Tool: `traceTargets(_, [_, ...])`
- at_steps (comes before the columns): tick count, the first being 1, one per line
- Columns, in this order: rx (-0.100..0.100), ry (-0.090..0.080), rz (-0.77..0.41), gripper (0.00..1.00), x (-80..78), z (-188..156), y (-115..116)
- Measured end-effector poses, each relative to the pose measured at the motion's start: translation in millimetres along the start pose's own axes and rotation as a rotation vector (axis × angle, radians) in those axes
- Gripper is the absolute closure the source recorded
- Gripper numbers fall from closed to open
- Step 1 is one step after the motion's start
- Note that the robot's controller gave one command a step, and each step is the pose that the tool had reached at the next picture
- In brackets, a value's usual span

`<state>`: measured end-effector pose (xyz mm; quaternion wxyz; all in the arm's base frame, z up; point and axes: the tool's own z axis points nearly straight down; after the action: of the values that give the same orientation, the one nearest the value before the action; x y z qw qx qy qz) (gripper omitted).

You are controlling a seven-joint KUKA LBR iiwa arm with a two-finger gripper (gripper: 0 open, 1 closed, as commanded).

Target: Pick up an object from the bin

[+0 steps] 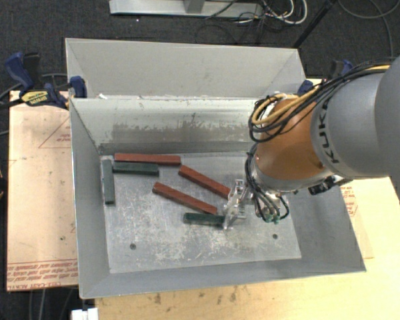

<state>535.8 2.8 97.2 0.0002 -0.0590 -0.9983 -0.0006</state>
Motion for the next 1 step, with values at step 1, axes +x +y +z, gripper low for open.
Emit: traceTargets(1, [0.0,0.0,0.0,1.0,0.0,-0.1,-0.1])
